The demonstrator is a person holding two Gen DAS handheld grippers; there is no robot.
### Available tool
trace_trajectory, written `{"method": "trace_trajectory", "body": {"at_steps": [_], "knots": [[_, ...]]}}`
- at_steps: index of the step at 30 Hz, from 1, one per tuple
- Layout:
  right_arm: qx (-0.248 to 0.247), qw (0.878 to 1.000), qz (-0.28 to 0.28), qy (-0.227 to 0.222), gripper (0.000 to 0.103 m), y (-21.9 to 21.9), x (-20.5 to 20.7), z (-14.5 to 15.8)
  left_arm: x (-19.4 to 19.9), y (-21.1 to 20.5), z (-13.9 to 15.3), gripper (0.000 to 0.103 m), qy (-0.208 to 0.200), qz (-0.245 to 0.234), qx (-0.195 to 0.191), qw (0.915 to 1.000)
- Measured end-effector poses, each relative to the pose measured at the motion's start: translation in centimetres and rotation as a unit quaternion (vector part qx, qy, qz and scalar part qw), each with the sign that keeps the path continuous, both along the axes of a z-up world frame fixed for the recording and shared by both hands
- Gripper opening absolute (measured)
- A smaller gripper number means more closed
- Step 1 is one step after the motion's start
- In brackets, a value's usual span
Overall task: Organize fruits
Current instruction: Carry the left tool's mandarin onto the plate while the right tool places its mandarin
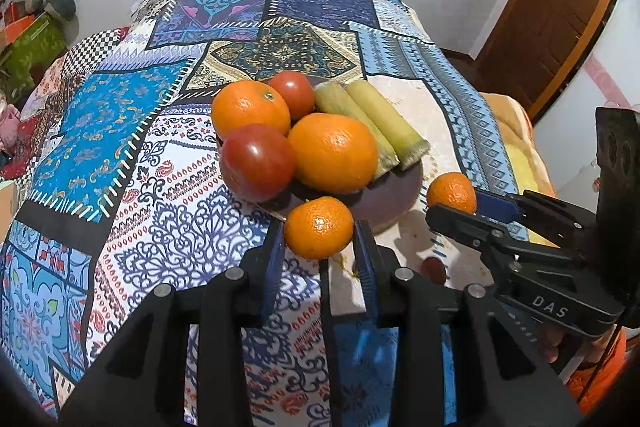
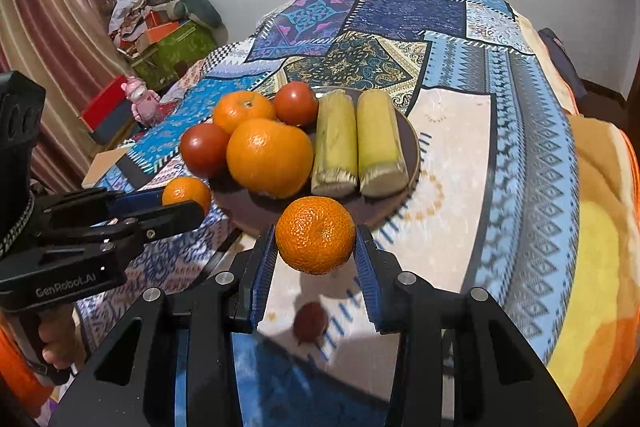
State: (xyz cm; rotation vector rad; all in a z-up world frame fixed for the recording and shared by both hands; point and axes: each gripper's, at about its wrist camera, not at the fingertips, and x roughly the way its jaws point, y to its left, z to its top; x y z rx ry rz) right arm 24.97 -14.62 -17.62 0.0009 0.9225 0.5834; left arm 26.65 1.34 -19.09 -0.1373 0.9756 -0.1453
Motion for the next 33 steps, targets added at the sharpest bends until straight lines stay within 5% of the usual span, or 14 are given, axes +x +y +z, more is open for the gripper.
{"method": "trace_trajectory", "body": {"at_steps": [16, 33], "knots": [[-0.012, 1.000, -0.002, 0.025, 0.036, 0.9, 2.6, -2.0, 2.0, 0.5, -1.5, 0.035, 0.014, 0.004, -0.010, 0.9998], [-0.015, 1.000, -0.007, 0.015, 0.040, 0.5, 1.9, -0.9, 0.9, 0.4, -1.0, 0.044, 0.013, 0.004, -0.004, 0.9999]]}}
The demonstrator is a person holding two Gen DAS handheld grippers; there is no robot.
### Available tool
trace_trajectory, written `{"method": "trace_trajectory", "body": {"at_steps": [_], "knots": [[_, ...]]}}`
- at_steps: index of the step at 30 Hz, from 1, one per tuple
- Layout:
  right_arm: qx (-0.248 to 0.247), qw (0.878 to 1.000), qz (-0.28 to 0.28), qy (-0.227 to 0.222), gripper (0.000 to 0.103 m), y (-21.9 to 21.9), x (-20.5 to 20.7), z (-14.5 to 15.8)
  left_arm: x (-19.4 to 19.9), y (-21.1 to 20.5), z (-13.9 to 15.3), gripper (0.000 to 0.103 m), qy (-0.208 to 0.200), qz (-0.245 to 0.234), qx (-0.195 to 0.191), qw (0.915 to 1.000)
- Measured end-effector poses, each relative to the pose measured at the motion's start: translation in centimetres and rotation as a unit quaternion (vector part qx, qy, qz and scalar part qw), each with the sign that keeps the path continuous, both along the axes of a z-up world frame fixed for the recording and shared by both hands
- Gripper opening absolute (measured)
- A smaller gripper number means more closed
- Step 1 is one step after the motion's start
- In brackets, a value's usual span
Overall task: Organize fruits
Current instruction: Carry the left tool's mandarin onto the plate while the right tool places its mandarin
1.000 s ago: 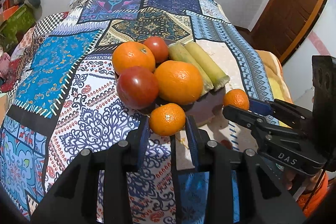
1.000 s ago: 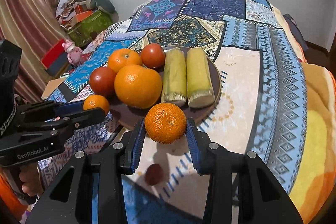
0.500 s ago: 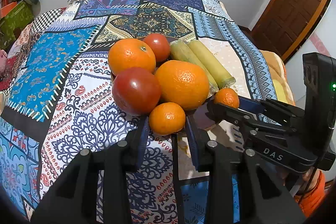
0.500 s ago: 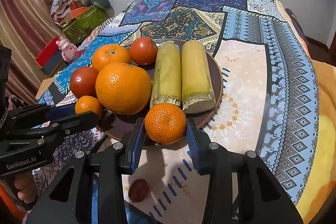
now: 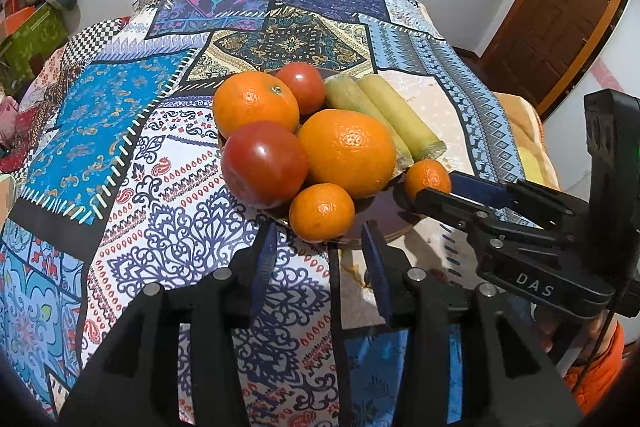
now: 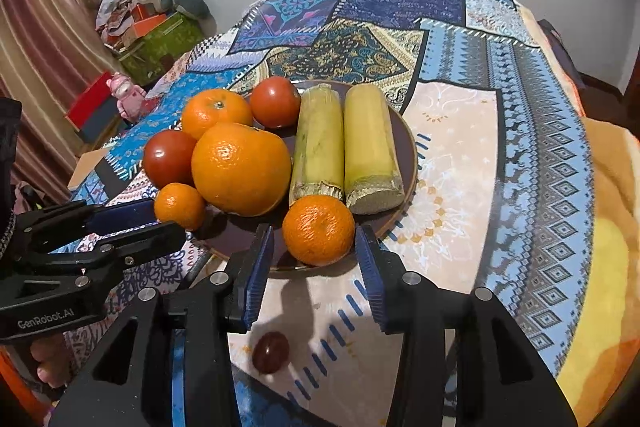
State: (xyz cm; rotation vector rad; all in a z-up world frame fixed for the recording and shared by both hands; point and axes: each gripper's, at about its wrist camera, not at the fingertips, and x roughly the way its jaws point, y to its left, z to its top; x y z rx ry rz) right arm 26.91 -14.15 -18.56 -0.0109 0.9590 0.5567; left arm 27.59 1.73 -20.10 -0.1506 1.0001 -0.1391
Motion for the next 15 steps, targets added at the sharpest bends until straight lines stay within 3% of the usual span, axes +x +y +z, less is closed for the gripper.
{"method": "trace_trajectory", "body": {"at_steps": [7, 15], "knots": [[0.001, 1.000, 0.005, -0.007, 0.040, -0.5, -1.9, 0.8, -1.6, -0.2, 0.7, 0.044, -0.002, -0.011, 0.000, 0.9999], [-0.009, 1.000, 0.028, 0.008, 0.040, -0.4, -4.5, -0.4, -3.2, -0.3, 0.4, 0.044, 0.008, -0.016, -0.010, 0.9998]]}}
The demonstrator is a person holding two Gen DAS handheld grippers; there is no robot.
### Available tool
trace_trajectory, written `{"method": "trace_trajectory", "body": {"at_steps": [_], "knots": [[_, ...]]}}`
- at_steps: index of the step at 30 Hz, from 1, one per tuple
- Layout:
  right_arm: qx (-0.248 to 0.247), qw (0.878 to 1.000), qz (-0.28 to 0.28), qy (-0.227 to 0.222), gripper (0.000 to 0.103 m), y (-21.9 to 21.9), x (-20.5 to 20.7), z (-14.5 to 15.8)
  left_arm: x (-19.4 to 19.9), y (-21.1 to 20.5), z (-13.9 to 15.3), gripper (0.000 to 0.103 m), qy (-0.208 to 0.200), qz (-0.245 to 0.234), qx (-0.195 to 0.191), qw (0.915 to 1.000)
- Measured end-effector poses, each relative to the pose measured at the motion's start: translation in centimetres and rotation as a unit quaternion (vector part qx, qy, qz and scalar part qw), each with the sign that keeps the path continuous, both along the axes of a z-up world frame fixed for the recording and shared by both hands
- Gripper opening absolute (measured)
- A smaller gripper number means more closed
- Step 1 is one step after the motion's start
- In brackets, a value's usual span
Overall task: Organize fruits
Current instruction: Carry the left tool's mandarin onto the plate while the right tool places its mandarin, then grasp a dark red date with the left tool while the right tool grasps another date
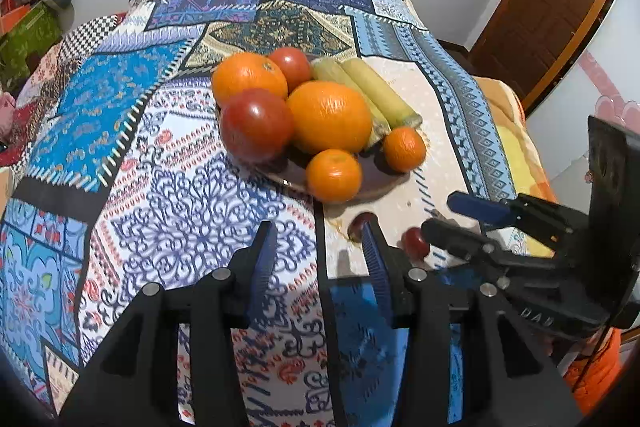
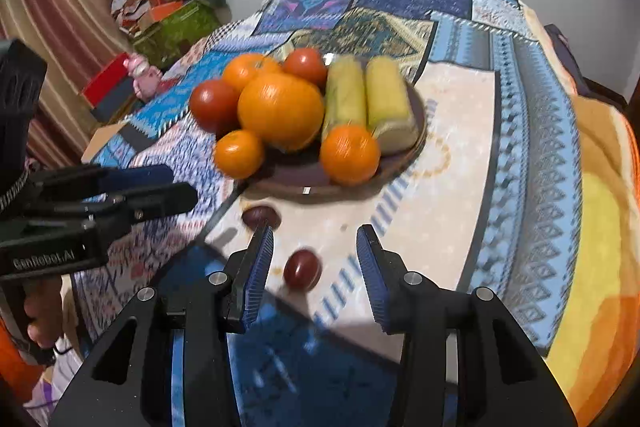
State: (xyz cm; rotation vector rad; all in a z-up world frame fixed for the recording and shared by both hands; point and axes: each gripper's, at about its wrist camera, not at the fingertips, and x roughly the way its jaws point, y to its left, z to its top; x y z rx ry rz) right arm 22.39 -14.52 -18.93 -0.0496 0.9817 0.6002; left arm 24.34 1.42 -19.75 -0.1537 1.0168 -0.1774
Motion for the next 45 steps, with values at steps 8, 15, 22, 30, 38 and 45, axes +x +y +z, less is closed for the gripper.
{"method": "trace_trajectory", "body": {"at_steps": [8, 15, 22, 30, 38, 45], "knots": [[0.004, 1.000, 0.005, 0.028, 0.039, 0.5, 0.0, -1.6, -0.7, -0.5, -1.2, 0.044, 0.015, -0.013, -0.001, 0.9998], [0.013, 0.999, 0.012, 0.036, 0.021, 0.6, 0.1, -2.3, 0.1, -1.8, -1.7, 0.044, 0.016, -0.027, 0.005, 0.9995], [0.028, 0.999, 0.003, 0.036, 0.018, -0.2, 0.0, -2.0, 1.5, -3.5, -2.3, 0.044, 0.022, -0.044, 0.015, 0.9987], [0.035, 0.999, -0.006, 0.024, 0.018, -1.1, -0.1, -1.3, 3.0, -4.5, -3.3, 0.024, 0.034, -0.051, 0.024, 0.9978], [0.043, 0.999, -0.007, 0.016, 0.018, -1.4, -0.2, -0.6, 2.8, -4.4, -3.3, 0.017, 0.027, -0.049, 0.022, 0.9982], [0.046, 0.999, -0.006, 0.010, 0.018, -1.1, -0.1, -0.1, 2.2, -3.2, -1.8, 0.017, 0.006, -0.037, 0.020, 0.9991]]}}
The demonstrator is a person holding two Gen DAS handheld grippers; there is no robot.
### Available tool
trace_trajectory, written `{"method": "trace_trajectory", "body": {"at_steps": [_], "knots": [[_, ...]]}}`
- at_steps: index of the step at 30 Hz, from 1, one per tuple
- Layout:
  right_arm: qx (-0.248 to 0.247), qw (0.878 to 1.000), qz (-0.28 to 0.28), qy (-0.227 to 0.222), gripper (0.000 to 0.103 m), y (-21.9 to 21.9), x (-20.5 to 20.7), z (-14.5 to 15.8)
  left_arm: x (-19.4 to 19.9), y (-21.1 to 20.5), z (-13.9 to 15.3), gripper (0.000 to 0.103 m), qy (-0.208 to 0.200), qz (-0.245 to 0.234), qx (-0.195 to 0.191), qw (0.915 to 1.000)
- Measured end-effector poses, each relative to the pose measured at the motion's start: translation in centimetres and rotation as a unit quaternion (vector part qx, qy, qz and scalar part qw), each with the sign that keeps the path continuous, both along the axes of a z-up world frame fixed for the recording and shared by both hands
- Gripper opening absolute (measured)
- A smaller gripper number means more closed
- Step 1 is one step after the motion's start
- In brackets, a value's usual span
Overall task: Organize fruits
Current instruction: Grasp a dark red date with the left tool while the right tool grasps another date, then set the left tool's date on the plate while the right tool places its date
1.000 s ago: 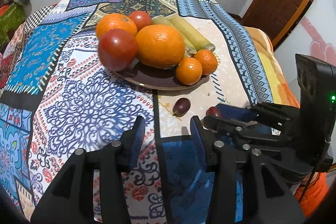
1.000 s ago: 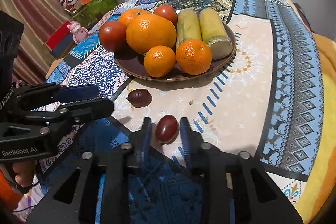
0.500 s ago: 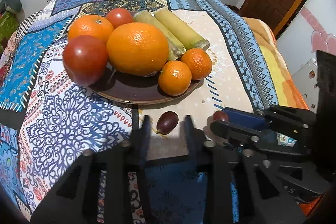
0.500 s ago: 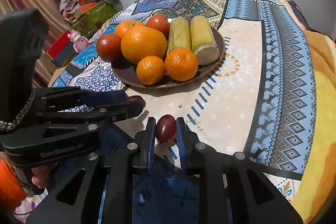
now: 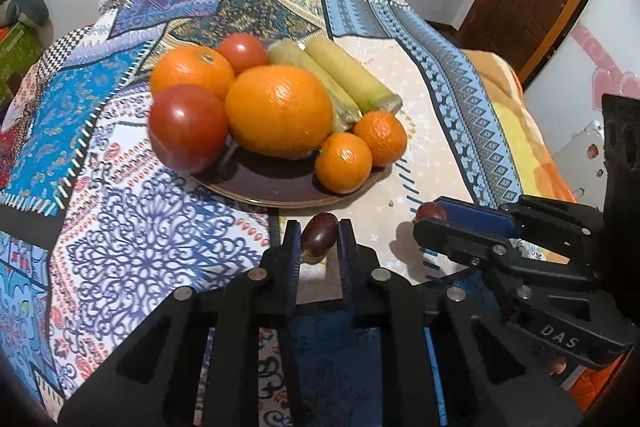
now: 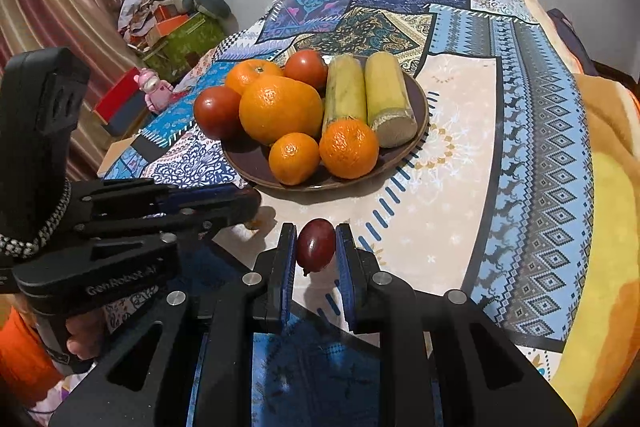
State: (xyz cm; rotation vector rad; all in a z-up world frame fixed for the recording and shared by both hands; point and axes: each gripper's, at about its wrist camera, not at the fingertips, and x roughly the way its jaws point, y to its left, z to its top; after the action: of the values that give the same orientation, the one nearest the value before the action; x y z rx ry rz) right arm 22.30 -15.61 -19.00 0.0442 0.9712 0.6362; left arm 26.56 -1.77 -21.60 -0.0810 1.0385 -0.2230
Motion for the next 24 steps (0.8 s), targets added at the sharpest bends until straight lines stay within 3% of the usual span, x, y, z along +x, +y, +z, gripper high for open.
{"method": "trace_trajectory", "body": {"at_steps": [13, 24], "knots": [[0.011, 0.999, 0.029, -0.024, 0.018, 2.9, 1.4, 1.8, 1.2, 3.9, 1.8, 0.017, -0.023, 0.042, -0.006, 0.9988], [0.000, 0.998, 0.059, -0.035, 0.018, 6.1, 2.7, 1.8, 1.9, 4.5, 1.6, 0.017, -0.023, 0.032, -0.015, 0.9991]]}}
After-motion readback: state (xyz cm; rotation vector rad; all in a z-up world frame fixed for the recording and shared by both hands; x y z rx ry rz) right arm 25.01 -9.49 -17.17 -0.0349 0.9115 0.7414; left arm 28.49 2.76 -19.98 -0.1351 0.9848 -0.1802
